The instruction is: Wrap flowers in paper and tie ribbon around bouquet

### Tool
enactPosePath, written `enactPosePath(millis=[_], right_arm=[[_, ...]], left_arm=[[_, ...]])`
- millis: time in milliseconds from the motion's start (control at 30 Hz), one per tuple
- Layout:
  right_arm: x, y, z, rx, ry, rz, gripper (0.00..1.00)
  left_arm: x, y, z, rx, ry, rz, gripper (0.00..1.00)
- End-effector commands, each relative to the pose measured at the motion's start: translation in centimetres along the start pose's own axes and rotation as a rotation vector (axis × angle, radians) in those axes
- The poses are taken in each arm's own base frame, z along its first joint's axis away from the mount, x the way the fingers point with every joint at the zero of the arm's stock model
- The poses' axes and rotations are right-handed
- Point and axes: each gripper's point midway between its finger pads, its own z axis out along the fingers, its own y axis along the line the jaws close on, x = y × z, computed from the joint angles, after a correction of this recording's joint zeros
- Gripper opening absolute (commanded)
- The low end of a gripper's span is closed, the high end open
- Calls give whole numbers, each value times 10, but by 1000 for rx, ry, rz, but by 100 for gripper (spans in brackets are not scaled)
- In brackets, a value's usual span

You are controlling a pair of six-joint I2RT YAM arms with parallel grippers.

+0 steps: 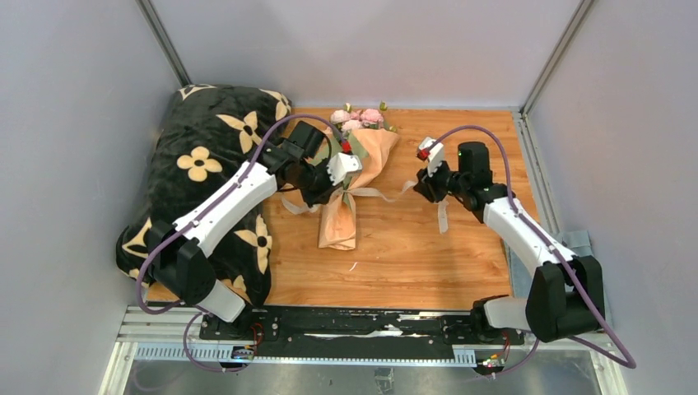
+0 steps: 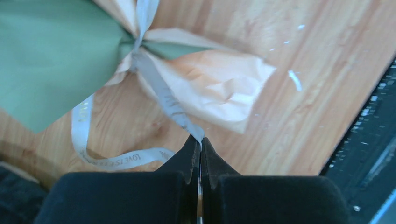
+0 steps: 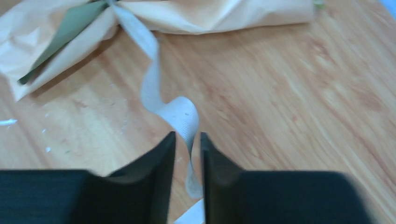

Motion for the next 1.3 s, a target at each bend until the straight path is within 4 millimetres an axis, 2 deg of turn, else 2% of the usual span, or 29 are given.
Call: enactPosePath(millis=[0, 100, 133, 167, 233, 267, 400, 500, 633, 733, 867, 1067, 1167, 1267], right_arm=[[16, 70, -6, -209, 90, 139, 43], [1, 68, -16, -170, 21, 98, 67], [-5, 69, -20, -164, -14, 81, 69], [-21, 70, -24, -163, -90, 45, 70], [-43, 82, -28, -195, -201, -19, 71], [-56, 92, -29, -227, -267, -64, 71], [-82, 146, -23, -402, -447, -183, 72], [-92, 166, -9, -437, -502, -214, 73], [-94, 179, 14, -425, -504, -167, 74], [-94, 194, 21, -421, -524, -154, 74], [-86, 207, 30, -374, -497, -89, 71], [-84, 218, 47, -354, -488, 52, 61], [-88, 219, 54, -352, -492, 58, 59], [-88, 215, 58, -330, -478, 89, 52]], left_arm=[[-25, -44, -25, 105, -59, -4, 0], [-39, -54, -29, 150, -104, -35, 0], [-40, -55, -27, 158, -100, -59, 0], [-44, -56, -26, 168, -103, -75, 0], [-49, -61, -23, 188, -111, -40, 0], [-52, -63, -22, 193, -118, -2, 0], [-72, -54, -12, 149, -201, 90, 0], [-86, -45, 0, 97, -304, 87, 0], [-101, -51, -5, 97, -430, -51, 0], [-101, -55, -6, 92, -494, -142, 0], [-106, -60, -5, 116, -564, -251, 0], [-108, -68, 1, 171, -621, -385, 0], [-108, -68, 4, 180, -635, -422, 0], [-113, -69, 1, 192, -674, -433, 0]])
